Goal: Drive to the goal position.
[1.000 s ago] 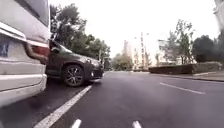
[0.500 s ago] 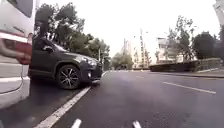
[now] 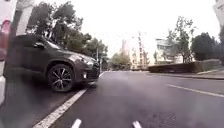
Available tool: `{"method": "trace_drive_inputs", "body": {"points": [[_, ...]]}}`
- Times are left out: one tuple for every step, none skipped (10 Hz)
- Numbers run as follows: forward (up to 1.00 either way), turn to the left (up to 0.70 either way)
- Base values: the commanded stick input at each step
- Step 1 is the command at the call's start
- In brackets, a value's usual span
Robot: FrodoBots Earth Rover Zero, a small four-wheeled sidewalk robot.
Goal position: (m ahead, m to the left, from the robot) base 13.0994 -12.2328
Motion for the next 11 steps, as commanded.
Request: {"method": "trace_drive_inputs", "body": {"points": [[0.7,0.0],[0.7,0.0],[0.7,0.0],[0.7,0.0],[0.7,0.0],[0.7,0.0],[0.7,0.0],[0.7,0.0],[0.7,0.0],[0.7,0.0],[0.7,0.0]]}}
